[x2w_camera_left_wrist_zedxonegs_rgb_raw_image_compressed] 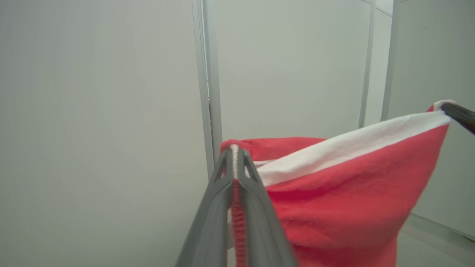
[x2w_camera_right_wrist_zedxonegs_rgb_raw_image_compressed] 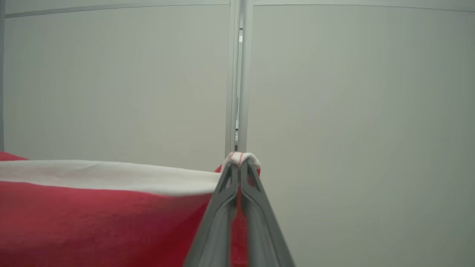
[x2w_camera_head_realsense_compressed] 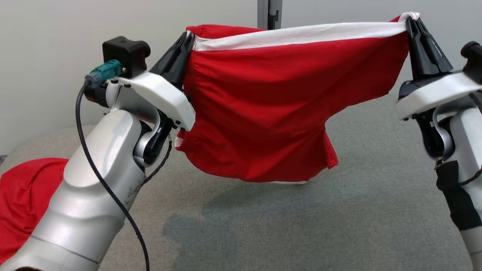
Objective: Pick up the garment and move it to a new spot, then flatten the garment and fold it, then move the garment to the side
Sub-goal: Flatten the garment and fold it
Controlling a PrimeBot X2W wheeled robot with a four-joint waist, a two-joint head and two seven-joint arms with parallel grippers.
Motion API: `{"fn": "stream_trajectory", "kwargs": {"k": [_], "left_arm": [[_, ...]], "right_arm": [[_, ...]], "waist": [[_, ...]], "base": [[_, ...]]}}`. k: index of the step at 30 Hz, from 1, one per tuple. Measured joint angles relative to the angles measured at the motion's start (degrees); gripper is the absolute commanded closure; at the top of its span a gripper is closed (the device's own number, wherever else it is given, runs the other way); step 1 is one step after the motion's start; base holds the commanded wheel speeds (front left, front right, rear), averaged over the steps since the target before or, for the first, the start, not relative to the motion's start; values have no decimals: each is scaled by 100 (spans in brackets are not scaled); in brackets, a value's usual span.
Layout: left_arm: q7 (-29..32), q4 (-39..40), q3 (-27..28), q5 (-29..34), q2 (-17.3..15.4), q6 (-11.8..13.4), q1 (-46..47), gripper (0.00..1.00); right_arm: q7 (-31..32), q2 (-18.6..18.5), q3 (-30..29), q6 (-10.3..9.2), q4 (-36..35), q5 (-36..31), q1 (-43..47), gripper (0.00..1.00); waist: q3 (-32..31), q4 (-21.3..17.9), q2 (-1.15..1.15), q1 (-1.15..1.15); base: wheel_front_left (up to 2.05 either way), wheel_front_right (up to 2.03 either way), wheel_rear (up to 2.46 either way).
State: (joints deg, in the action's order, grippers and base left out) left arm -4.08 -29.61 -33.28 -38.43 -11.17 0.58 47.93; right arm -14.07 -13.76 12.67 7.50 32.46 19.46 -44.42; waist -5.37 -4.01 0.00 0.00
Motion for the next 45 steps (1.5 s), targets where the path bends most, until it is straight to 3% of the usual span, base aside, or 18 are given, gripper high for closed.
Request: {"fn": "stream_trajectory", "kwargs": {"k": [8, 13, 16, 19, 22, 27, 37, 45], "left_arm": [[99, -776, 116, 78, 92, 0, 1372, 100], [-457, -1372, 188, 422, 232, 55, 2803, 100], [-922, -1766, 359, 523, 356, 157, 3532, 100], [-1076, -1995, 537, 662, 460, 264, 4032, 100], [-1085, -1582, 927, 910, 520, 379, 4264, 100], [-1092, -965, 1244, 1673, 631, 266, 3911, 100], [-1090, -1557, 1371, 2206, 817, -10, 3131, 100], [-1091, -2156, 1419, 2405, 823, -136, 2616, 100]], "right_arm": [[286, -46, 520, 0, 566, 509, -1556, 100], [31, -5, 708, -1, 1093, 669, -2985, 100], [-76, 80, 583, 0, 1348, 611, -3673, 100], [-88, 188, 10, 0, 1047, 423, -4030, 100], [-92, 446, -447, -1, 689, 115, -3985, 100], [-92, 798, -591, 0, 347, -186, -3510, 100], [-92, 954, -311, -1, 641, -136, -2732, 100], [-92, 864, 18, 0, 982, 142, -2158, 100]], "waist": [[743, -137, 0, 0], [1513, -280, 0, 0], [1978, -389, 0, 0], [2386, -503, 0, 0], [2729, -617, 0, 0], [3176, -769, 0, 0], [3779, -801, 0, 0], [3698, -669, 0, 0]], "base": [[0, 0, 0], [0, 0, 0], [0, 0, 0], [0, 0, 0], [0, 0, 0], [0, 0, 0], [0, 0, 0], [0, 0, 0]]}}
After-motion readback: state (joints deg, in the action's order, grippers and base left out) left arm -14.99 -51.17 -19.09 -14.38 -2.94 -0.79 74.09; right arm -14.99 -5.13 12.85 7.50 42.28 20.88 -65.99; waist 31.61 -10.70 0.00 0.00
